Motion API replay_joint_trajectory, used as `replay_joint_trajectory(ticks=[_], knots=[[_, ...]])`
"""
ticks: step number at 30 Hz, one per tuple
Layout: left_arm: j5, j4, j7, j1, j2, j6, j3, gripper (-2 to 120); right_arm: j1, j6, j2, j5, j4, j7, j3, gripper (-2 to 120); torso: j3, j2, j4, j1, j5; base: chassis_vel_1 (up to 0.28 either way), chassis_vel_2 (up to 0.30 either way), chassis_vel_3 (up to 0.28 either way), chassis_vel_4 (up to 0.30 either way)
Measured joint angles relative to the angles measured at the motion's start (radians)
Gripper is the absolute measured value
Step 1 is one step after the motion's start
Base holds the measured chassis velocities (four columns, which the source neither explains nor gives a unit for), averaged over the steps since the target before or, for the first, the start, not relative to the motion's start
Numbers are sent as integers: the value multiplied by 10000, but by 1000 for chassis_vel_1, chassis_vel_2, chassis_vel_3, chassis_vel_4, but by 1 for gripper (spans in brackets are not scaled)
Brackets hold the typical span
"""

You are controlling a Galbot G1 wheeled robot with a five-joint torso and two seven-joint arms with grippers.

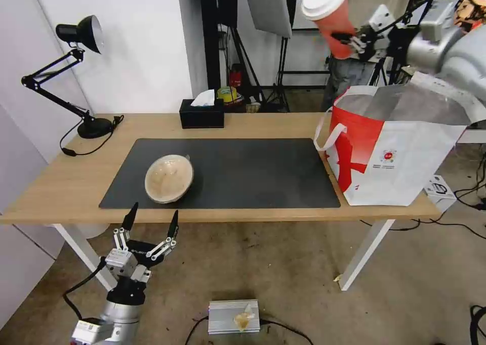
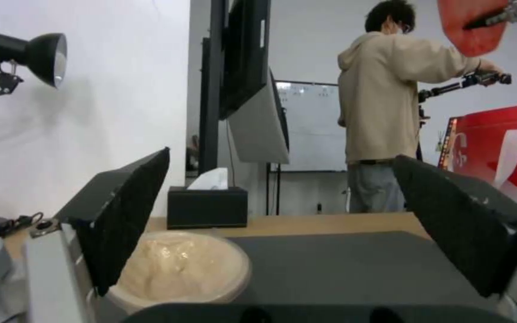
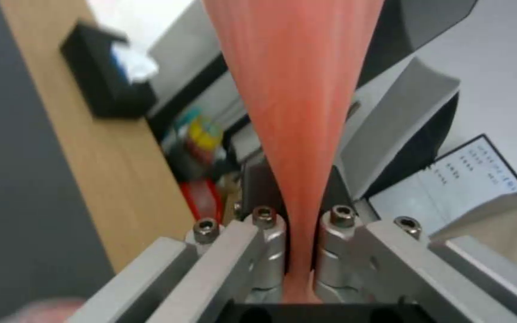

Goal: Pick up the trash from the table and place it into the takeout bag.

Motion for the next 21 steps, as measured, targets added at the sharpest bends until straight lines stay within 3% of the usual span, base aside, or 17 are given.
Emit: replay_joint_trajectory(ticks=[4,21], knots=[[-16,41,41,-28,-5,-5,0,100,328,13,36,-754,-714,-1100,-15,2,-1,0,-1,-1,-3,0,0,0,0],[-28,104,170,107,-194,-140,-65,100,248,404,718,-4392,-2956,-4087,491,2,-1,0,-1,0,-3,0,0,0,0]])
